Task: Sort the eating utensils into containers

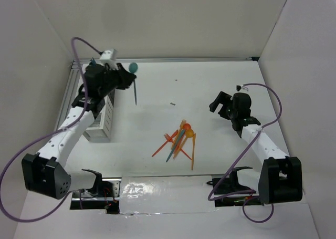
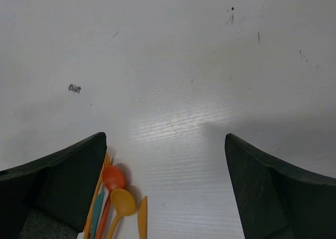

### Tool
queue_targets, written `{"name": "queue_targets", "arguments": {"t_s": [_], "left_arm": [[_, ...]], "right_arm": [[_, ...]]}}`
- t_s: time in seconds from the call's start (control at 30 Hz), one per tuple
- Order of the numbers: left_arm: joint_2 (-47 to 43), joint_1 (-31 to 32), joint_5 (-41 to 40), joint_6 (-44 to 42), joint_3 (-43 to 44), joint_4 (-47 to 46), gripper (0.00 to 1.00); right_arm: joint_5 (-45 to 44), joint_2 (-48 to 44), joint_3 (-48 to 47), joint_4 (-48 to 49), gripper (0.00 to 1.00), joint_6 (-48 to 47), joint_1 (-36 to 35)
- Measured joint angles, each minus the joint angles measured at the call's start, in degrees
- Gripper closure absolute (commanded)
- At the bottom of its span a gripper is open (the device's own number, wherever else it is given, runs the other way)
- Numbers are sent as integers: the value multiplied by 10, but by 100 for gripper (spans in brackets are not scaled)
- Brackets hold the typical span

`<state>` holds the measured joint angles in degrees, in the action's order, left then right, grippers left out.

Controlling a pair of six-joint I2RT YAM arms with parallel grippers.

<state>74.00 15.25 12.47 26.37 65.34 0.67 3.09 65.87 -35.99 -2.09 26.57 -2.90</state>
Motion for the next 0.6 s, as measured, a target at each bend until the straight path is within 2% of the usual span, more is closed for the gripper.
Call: {"name": "queue_targets", "arguments": {"t_s": [0.13,0.33,0.47,0.6], "left_arm": [[-34,-102,15,-27,-53,-108,88],[3,-240,20,-35,-108,-206,89],[30,-294,19,-35,-118,-271,89],[56,-320,25,-36,-117,-335,88]], "right_arm": [[7,12,0,3,0,0,2],[26,28,-1,30,0,0,2],[36,53,-8,45,0,0,2],[38,71,-17,52,0,0,2]]}}
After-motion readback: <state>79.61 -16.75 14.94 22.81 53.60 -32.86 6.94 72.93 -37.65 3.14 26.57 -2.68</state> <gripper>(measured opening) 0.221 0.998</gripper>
